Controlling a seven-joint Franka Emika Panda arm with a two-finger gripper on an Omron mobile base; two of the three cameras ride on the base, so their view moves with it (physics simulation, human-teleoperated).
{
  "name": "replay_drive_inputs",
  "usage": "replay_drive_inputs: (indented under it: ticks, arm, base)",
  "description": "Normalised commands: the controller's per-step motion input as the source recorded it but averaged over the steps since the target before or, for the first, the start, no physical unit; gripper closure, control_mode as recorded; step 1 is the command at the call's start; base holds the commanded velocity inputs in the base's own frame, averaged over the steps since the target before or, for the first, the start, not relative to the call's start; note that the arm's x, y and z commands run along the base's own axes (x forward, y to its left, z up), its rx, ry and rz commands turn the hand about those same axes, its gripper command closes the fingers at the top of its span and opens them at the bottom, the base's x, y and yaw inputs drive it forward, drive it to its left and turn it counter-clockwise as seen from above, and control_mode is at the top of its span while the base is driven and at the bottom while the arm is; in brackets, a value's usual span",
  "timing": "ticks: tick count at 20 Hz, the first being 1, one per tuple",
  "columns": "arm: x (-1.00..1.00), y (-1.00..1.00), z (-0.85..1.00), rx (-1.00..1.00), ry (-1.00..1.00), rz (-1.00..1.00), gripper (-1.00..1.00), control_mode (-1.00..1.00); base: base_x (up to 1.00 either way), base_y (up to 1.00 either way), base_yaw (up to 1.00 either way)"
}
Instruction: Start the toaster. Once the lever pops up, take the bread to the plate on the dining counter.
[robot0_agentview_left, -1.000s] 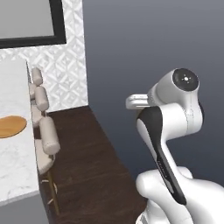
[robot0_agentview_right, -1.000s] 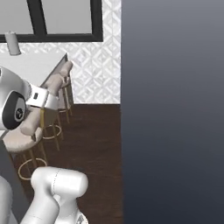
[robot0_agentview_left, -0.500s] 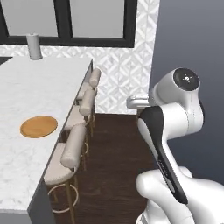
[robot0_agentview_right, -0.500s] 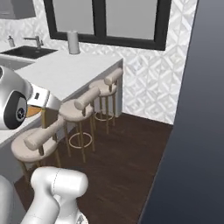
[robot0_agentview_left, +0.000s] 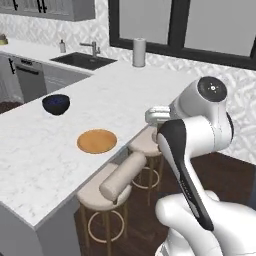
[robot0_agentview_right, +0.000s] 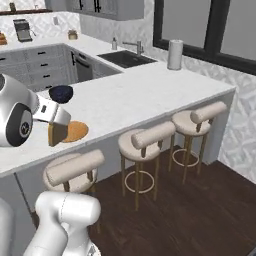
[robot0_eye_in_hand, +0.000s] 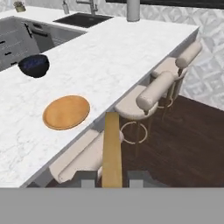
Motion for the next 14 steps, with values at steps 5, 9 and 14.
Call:
replay_drive_inputs:
  ticks: [5,9,14]
  arm:
    - [0.0,0.0,0.0,0.0,0.0,0.0,1.0,1.0]
    - [0.0,0.0,0.0,0.0,0.0,0.0,1.0,1.0]
    - [0.0,0.0,0.0,0.0,0.0,0.0,1.0,1.0]
  base:
    - [0.32,-0.42,0.87]
    - [0.26,-0.54,0.84]
    - [0.18,-0.72,0.75]
